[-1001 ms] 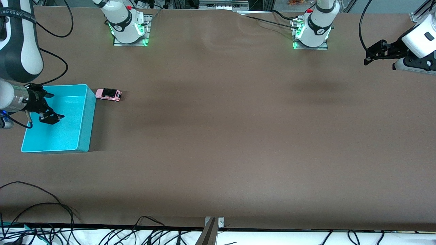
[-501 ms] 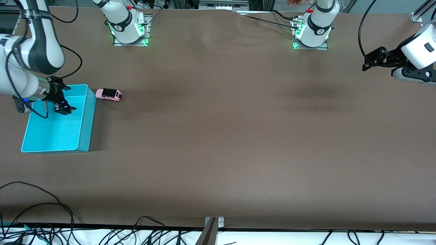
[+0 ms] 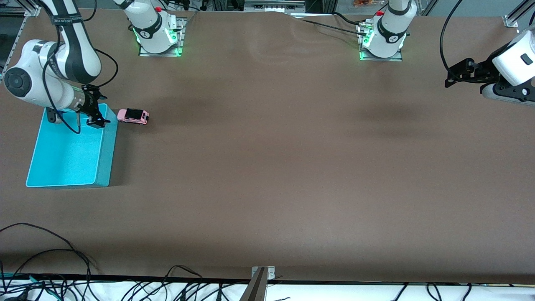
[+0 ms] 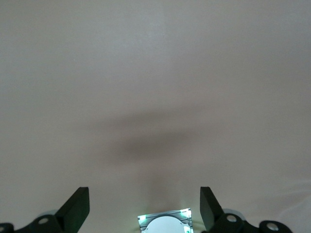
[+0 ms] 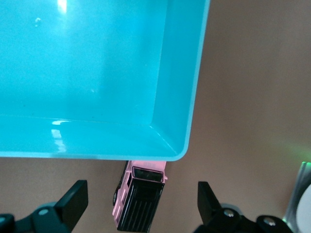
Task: Wind and store pink jeep toy
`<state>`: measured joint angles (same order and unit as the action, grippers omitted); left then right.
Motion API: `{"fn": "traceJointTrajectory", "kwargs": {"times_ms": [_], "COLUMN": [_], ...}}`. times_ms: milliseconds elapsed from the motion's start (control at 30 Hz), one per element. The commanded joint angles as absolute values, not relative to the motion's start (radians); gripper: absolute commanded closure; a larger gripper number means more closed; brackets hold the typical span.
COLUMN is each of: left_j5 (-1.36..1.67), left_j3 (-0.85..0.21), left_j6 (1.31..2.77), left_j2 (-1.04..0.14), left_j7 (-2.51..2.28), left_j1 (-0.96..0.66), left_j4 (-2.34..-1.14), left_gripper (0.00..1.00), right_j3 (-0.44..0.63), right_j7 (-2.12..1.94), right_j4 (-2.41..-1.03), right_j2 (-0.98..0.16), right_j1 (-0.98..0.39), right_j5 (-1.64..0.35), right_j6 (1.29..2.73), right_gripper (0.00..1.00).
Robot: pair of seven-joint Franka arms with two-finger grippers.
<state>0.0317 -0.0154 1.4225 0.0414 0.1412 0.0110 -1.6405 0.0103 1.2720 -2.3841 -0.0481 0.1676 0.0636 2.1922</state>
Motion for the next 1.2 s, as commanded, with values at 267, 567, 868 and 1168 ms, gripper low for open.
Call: {"fn": "traceJointTrajectory", "kwargs": {"times_ms": [267,567,868,1168], "left_j5": [-0.006,0.006,0.003,-0.009], "left_j3": [-0.002,0.0,0.0,-0.002], "left_j6": [1.396,1.396,1.396,1.396], "left_j2": [0.0,-0.015,-0.015,-0.02], "left_j7": [0.144,0.144,0.146,0.141], "left_j1": [0.017,0.055,0.057,0.057], "left_j4": [-1.566,-1.528,-1.525,-1.525], "left_gripper": [0.0,0.0,0.0,0.0], "right_j3": [-0.037,-0.04,-0.074,-0.103], "right_j7": [1.486,1.54,1.543,1.548], "right_j4": [-2.583,-2.611,-2.62,-2.62], "right_j2": [-0.008,-0.063,-0.12,-0.133], "right_j1": [0.175,0.176,0.179,0.187], "right_j5": [0.057,0.052,0.029,-0.029], "right_j6": [2.457,2.569,2.621,2.652], "right_gripper": [0.0,0.0,0.0,0.36]}}
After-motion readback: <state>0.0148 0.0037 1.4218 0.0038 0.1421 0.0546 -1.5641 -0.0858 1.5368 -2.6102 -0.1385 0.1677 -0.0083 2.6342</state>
